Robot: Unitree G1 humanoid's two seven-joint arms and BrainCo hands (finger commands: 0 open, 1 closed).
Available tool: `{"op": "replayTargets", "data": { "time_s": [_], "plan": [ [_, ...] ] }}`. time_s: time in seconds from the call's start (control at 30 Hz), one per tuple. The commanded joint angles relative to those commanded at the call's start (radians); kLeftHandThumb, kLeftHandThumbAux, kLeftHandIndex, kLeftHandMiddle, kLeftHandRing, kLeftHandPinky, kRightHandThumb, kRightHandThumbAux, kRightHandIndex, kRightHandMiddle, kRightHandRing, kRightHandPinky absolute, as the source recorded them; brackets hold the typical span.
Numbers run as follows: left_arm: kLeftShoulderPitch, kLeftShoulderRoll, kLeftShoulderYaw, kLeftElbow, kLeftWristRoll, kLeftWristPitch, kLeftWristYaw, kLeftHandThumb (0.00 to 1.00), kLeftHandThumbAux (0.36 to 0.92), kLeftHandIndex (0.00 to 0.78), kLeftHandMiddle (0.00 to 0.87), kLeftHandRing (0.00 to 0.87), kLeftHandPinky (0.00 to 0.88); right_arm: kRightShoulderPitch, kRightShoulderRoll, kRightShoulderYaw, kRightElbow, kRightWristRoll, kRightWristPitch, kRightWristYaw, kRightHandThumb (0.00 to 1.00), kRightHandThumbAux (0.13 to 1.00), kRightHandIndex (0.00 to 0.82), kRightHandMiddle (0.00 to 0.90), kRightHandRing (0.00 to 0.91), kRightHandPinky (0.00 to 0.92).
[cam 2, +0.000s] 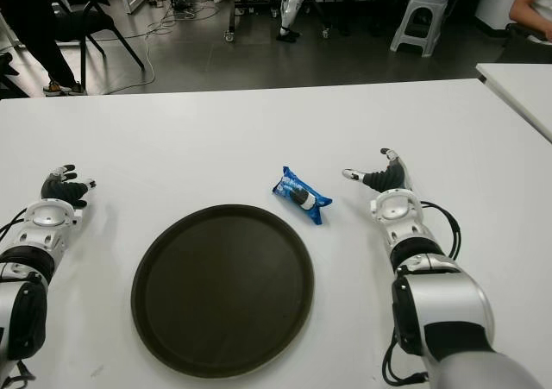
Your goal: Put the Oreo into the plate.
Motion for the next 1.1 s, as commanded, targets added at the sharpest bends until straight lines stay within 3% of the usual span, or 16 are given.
{"op": "replayTargets", "data": {
  "time_s": [0.4, 0.87, 1.1],
  "plan": [
    [0.001, 0.0, 0.001, 0.001, 0.0, -0.001, -0.001, 0.267, 0.747, 0.081, 0.134, 0.167, 0.184, 0.005, -0.003, -0.001, 0.001, -0.002, -0.012, -0.006, 0.0, 0.753, 0.065, 0.073, 0.079, 0.073],
    [0.0, -0.004, 0.002, 0.001, -0.002, 0.005, 0.001, 0.265, 0.748, 0.082, 0.122, 0.15, 0.154, 0.007, 0.001, -0.015, -0.007, 0.011, -0.031, -0.01, 0.0, 0.708, 0.059, 0.057, 0.067, 0.065],
    [0.0, -0.005, 0.001, 0.0, -0.002, 0.004, 0.001, 0.256, 0.751, 0.081, 0.122, 0.149, 0.163, 0.009, 0.001, -0.017, -0.008, 0.018, -0.041, -0.003, 0.0, 0.721, 0.056, 0.06, 0.085, 0.116]
  ]
}}
